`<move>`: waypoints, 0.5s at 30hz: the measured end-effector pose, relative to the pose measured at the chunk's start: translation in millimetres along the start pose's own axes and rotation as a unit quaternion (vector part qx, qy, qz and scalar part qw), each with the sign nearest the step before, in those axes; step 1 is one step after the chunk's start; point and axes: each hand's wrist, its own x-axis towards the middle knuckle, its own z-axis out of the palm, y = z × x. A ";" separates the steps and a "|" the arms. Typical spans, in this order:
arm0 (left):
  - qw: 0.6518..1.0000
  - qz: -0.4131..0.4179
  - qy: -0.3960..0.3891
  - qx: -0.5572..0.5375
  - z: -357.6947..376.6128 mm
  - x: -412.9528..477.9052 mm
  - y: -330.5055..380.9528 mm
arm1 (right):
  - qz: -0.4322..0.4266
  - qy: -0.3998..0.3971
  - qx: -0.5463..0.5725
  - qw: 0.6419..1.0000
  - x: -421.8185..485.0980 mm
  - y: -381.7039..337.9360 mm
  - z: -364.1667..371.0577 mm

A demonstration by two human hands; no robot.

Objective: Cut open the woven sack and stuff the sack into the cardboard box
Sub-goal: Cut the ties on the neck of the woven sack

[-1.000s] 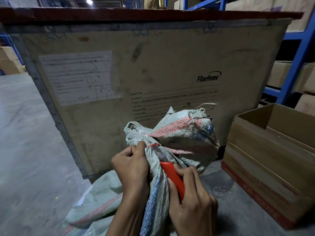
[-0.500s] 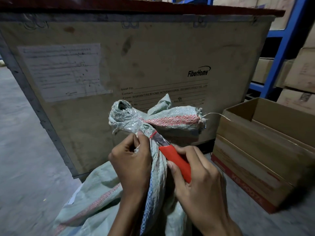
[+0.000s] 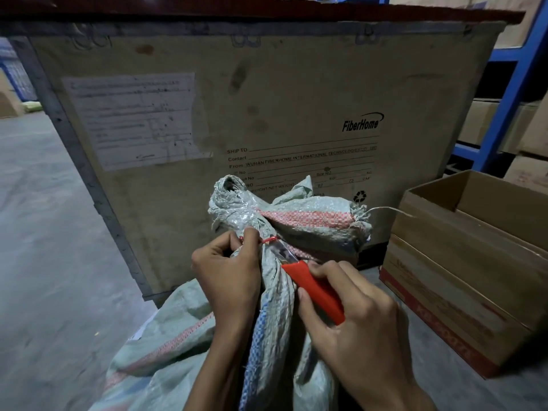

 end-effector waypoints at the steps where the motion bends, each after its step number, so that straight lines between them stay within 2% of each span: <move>1: 1.000 0.000 0.000 -0.002 -0.1 0.4 -0.6 | 0.000 0.000 0.001 1.000 0.3 1.2 -0.7; 10: 0.999 0.035 -0.024 -0.001 2.7 2.5 -0.2 | -0.025 0.036 -0.006 0.999 -0.8 12.8 0.1; 15: 0.997 0.059 -0.039 -0.003 7.9 -2.5 1.3 | 0.002 0.042 0.033 0.999 -0.4 14.3 2.8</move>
